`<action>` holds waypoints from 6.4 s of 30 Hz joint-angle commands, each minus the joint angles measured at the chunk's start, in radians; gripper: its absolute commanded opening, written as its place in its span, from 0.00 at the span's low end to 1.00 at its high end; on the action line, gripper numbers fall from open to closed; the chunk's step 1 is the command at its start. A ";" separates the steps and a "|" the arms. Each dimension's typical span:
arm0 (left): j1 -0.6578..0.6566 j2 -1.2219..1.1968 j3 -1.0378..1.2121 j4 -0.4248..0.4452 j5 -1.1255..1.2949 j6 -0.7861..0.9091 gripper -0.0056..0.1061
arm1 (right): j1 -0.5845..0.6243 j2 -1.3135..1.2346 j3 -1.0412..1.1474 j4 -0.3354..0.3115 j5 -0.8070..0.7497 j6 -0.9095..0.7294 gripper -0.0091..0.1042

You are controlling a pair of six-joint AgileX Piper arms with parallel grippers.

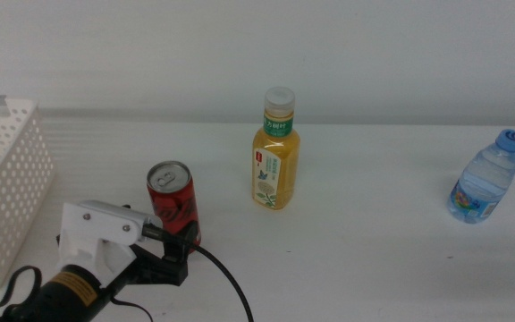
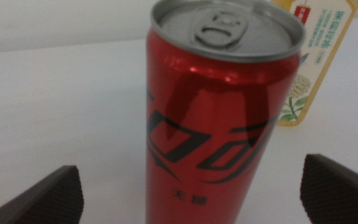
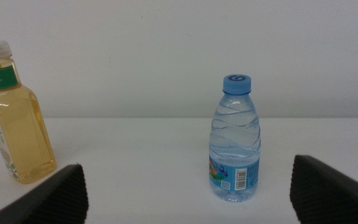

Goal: Use arms to grab the bottles and put them into the dustbin to the left of the table.

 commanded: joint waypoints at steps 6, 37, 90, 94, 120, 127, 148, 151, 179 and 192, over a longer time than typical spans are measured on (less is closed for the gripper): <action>-0.005 0.079 -0.020 0.002 -0.122 -0.024 0.89 | -0.009 -0.040 0.043 -0.004 -0.009 -0.010 0.84; -0.005 0.188 -0.171 0.049 -0.045 -0.069 0.89 | -0.009 -0.040 0.043 -0.004 -0.009 -0.010 0.84; -0.005 0.201 -0.259 0.059 0.091 -0.011 0.37 | -0.009 -0.040 0.043 -0.004 -0.009 -0.010 0.84; -0.005 0.201 -0.259 0.085 0.077 0.006 0.06 | -0.009 -0.040 0.043 -0.004 -0.009 -0.010 0.84; -0.005 -0.699 -0.426 0.137 1.548 -0.025 0.03 | -0.009 -0.040 0.043 -0.004 -0.009 -0.010 0.84; 0.036 -0.698 -0.624 0.115 1.892 0.086 0.03 | -0.009 -0.040 0.043 -0.004 -0.009 -0.010 0.84; 0.765 -0.123 -1.229 -0.107 2.317 0.720 0.03 | -0.009 -0.040 0.043 -0.004 -0.009 -0.010 0.84; 0.805 -0.034 -1.313 -0.096 2.351 0.747 0.03 | -0.009 -0.040 0.043 -0.004 -0.009 -0.010 0.84; 0.863 0.202 -1.327 -0.024 2.283 0.769 0.85 | -0.009 -0.040 0.043 -0.004 -0.009 -0.010 0.84; 0.763 -0.066 -1.358 -0.216 2.399 0.573 0.89 | -0.009 -0.040 0.043 -0.004 -0.009 -0.010 0.84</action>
